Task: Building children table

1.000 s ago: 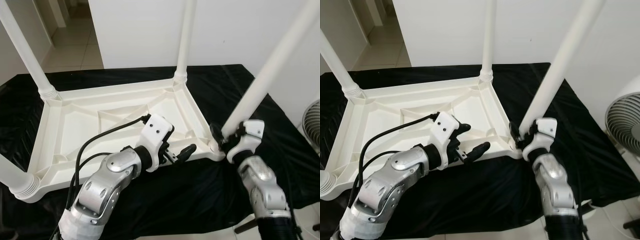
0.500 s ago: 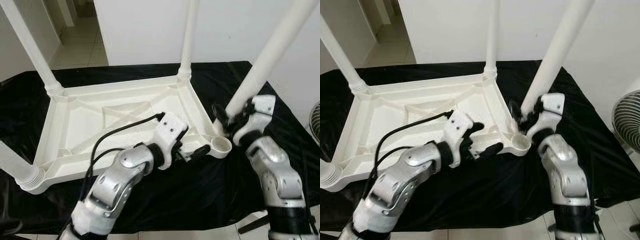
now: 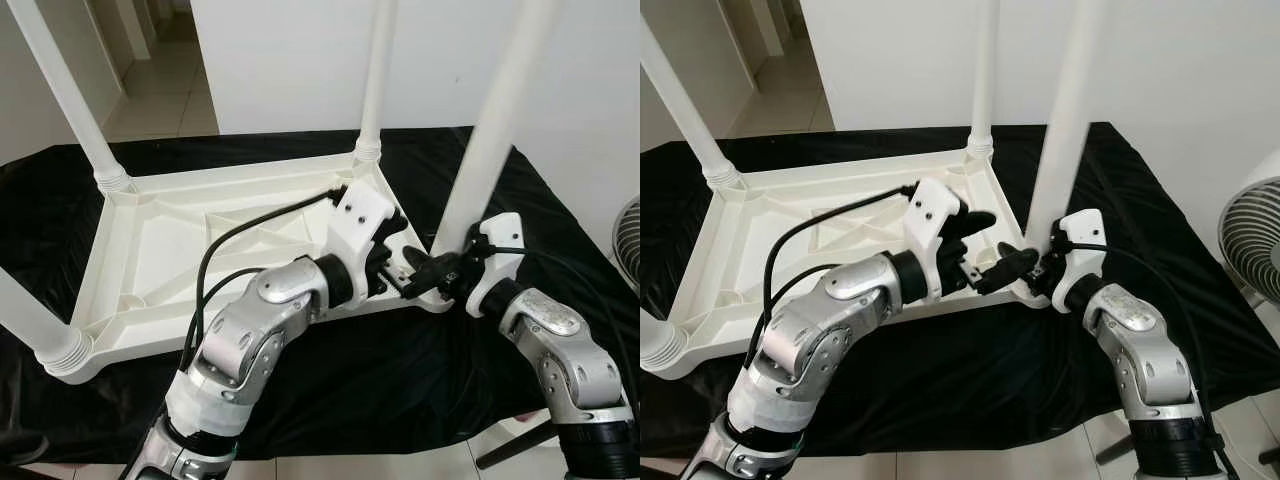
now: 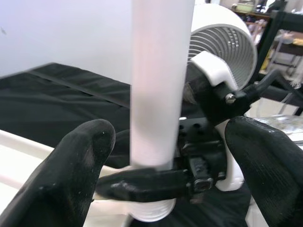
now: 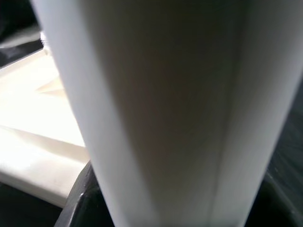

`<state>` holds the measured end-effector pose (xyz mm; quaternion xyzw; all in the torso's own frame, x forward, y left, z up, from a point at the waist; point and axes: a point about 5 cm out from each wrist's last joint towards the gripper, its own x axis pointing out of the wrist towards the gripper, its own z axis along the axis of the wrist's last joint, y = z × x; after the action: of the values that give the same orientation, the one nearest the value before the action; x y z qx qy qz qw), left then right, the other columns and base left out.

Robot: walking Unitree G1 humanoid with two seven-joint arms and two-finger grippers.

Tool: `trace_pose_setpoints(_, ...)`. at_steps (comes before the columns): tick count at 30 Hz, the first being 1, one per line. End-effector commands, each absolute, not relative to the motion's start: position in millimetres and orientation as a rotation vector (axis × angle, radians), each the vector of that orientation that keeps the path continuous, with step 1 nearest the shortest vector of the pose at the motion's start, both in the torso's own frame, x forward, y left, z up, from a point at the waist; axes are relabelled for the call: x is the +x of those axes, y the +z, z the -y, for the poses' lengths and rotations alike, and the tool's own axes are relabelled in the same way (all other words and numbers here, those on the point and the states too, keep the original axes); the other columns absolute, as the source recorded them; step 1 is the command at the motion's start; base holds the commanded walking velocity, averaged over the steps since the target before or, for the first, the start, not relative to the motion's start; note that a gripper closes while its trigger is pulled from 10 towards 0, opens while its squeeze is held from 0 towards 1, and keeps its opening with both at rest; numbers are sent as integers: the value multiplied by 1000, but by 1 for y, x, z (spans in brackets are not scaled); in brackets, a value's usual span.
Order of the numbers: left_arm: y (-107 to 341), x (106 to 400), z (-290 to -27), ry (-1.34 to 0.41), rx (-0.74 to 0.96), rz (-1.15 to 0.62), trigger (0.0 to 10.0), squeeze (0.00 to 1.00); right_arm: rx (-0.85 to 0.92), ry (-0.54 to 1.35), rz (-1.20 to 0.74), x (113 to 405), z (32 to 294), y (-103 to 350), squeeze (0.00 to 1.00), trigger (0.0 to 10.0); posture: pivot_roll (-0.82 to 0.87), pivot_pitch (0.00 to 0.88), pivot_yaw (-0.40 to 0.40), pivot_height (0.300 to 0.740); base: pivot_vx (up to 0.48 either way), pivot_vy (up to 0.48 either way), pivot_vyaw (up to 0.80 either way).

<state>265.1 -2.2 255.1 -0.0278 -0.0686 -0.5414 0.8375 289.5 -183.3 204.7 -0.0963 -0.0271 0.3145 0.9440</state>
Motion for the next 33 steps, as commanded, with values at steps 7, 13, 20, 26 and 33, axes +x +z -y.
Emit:
trace_pose_setpoints(7, 277, 270, 6, -1291, -139, 173, 10000, 0, -251, 916, 35, 273, 168, 204, 0, 10000, -33, 33, 17, 740, 0, 0, 0)
trace_pose_setpoints(13, 284, 273, 7, -1324, -171, 170, 10000, 0, -277, 1040, -11, 266, 165, 200, 0, 10000, -36, 23, 18, 740, 0, 0, 0)
trace_pose_setpoints(20, 292, 269, 5, -1423, -241, 149, 9412, 0, -311, 1097, -40, 265, 167, 197, 0, 10000, -37, 13, 19, 740, 0, 0, 0)
trace_pose_setpoints(26, 292, 268, 4, -1457, -282, 115, 0, 0, -316, 1084, -30, 267, 169, 198, 0, 10000, -39, 5, 24, 740, 0, 0, 0)
trace_pose_setpoints(33, 292, 267, 3, -1479, -291, 100, 0, 0, -317, 1072, -16, 269, 170, 199, 0, 10000, -43, 0, 29, 740, 0, 0, 0)
